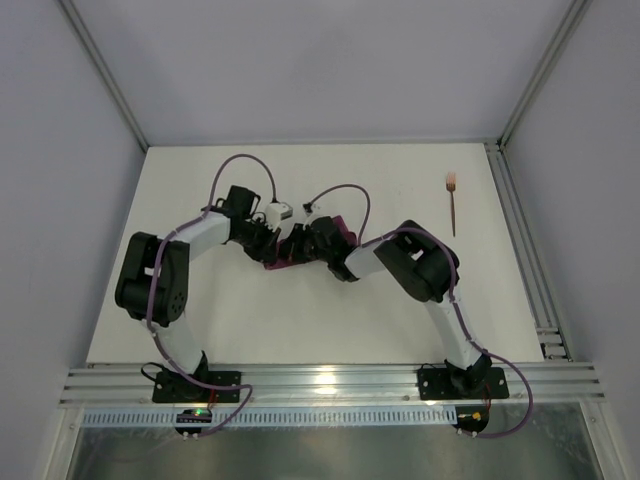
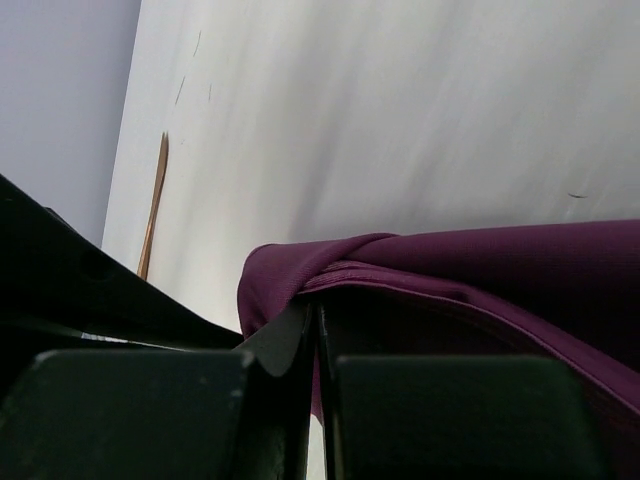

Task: Fold the napkin into a case and place the utensils inside
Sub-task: Smooth out the smaller rectangle-folded napkin at the center of the board.

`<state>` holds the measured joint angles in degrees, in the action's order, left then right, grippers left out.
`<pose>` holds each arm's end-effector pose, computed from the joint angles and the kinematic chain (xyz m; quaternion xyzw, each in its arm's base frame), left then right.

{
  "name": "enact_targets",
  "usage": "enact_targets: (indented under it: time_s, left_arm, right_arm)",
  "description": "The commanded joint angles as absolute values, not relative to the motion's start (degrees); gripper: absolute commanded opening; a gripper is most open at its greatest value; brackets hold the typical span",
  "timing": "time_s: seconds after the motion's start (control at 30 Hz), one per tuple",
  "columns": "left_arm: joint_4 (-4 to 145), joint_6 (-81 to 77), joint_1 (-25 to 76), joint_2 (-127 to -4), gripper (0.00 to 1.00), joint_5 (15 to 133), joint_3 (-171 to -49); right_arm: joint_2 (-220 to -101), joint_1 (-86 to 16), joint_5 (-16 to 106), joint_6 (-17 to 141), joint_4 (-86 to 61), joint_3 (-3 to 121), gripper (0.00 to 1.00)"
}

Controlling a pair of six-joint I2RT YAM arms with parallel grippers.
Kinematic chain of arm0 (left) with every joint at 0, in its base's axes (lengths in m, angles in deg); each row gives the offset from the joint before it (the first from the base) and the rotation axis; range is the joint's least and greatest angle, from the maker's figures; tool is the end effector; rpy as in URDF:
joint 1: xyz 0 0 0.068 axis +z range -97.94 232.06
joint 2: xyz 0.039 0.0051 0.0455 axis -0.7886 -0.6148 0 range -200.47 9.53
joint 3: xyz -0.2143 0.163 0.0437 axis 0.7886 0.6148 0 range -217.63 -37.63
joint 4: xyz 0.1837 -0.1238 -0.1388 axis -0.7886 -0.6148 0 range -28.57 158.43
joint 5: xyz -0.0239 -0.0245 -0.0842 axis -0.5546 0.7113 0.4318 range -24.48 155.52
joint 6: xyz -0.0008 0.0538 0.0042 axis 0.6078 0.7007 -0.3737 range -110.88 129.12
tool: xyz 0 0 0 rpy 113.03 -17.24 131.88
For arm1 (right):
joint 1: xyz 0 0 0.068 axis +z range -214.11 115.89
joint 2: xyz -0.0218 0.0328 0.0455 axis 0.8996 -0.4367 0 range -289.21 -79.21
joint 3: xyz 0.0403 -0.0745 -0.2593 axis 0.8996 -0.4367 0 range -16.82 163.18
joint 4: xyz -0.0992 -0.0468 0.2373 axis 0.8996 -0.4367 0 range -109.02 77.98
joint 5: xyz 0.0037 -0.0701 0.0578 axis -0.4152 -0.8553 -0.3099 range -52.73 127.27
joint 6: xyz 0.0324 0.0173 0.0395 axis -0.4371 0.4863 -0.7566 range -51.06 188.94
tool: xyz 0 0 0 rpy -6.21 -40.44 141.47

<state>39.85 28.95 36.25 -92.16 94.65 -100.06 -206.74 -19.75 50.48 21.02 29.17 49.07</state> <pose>0.3231 -0.1096 0.1661 0.3367 0.8894 -0.2400 0.1947 0.3174 0.3217 0.0978 -0.0402 0.8176 0.4740 0.3245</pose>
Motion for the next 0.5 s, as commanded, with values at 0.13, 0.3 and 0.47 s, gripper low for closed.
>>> enact_targets:
  time_s: [0.13, 0.3, 0.47]
  left_arm:
    - [38.89, 29.42, 38.61, -94.62, 0.0, 94.87, -100.73]
    - [39.07, 29.16, 39.23, -95.77, 0.02, 95.67, -101.44]
    - [37.76, 29.42, 39.32, -97.17, 0.04, 95.41, -102.49]
  right_arm:
    - [-202.0, -21.48, 50.97, 23.49, 27.54, 47.61, 0.04]
    - [-198.14, -22.45, 52.91, 26.57, 24.64, 46.38, 0.04]
    - [-194.0, -23.76, 53.79, 29.47, 22.53, 43.82, 0.04]
